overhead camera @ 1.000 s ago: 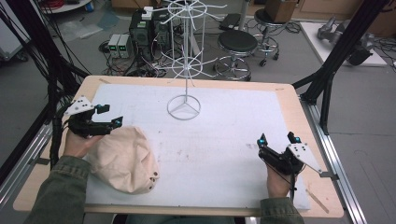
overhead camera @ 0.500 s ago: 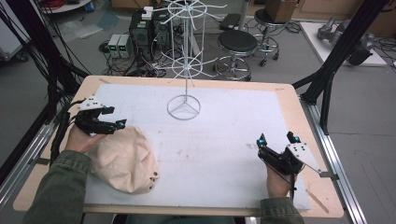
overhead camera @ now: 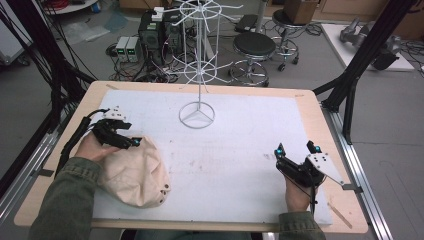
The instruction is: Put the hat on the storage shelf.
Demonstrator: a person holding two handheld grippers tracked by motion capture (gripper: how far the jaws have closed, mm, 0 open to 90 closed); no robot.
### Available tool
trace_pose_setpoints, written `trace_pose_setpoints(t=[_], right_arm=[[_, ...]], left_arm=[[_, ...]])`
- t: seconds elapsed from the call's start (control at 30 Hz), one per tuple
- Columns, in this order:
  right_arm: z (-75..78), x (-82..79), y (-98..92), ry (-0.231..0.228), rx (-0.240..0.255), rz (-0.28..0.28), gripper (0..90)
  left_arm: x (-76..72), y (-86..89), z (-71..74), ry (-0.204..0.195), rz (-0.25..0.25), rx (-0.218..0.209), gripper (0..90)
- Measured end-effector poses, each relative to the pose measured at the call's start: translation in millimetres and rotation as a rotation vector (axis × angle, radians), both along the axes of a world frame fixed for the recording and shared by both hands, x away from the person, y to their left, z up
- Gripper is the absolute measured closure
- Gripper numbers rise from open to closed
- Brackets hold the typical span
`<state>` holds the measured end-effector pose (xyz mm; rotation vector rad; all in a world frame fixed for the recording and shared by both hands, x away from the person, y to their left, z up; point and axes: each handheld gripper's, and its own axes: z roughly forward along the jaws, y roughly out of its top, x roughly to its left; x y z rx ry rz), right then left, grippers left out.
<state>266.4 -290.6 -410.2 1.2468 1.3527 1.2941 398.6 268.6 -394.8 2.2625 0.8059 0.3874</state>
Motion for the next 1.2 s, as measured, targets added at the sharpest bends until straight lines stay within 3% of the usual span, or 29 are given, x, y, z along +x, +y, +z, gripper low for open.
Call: trace_pose_setpoints(t=[0.67, 0.8, 0.97, 1.2], right_arm=[[0.1, -0.7, 0.7, 0.001, -0.003, -0.007, 4.4], [0.2, -1.0, 0.6, 0.002, 0.002, -0.009, 4.4], [0.5, -1.4, -0.4, 0.0, 0.006, -0.011, 4.4], [0.8, -2.2, -1.4, -0.001, 0.013, -0.015, 4.4]], left_arm=[[5.9, -10.4, -21.4, 0.095, -0.038, 0.087, 25.9], [6.7, -10.4, -26.6, 0.132, -0.045, 0.105, 27.5], [6.4, -11.6, -28.0, 0.125, -0.055, 0.127, 29.3], [2.9, -12.5, -27.8, 0.08, -0.074, 0.167, 34.2]])
